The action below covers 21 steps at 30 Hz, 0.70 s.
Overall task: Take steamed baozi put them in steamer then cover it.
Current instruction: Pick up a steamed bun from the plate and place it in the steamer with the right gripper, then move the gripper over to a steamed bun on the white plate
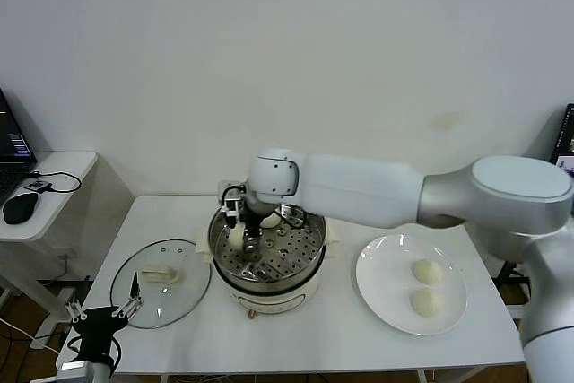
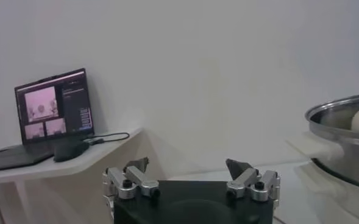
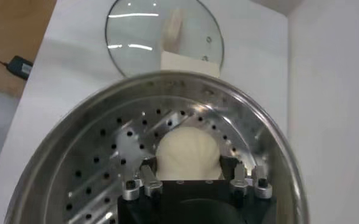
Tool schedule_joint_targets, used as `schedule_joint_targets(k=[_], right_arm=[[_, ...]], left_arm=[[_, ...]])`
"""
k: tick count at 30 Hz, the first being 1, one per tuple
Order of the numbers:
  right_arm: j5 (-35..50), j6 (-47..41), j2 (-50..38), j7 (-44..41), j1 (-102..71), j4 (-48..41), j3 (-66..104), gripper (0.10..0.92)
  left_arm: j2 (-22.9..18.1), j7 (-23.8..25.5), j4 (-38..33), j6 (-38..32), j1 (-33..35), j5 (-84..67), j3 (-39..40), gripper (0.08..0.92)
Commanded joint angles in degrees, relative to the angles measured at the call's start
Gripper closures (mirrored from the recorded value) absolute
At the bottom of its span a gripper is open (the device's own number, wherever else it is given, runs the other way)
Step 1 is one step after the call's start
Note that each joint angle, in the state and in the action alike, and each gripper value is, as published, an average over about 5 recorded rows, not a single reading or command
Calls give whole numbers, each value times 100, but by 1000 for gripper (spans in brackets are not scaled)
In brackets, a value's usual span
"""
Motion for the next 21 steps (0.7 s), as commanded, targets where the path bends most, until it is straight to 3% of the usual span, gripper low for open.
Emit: schedule_joint_targets(k=[1,8,14,21], right_arm=[[-52,-98,216,115,-144,-201,-10,364],[90,-64,-544,-329,692,577,5,219],[-34,201,-2049,-1317,1773,1795,-158,203],[-1206,1126,-4060,-2310,2421,2995,-761,203]], left_arm=[[-4,-1,1,-1,0,-3,-20,177],[-7,-1,25,0,-30,9,36,177],[1,2,39,19,-142,23,102,177],[72,9,106,27,-217,27,185,177]])
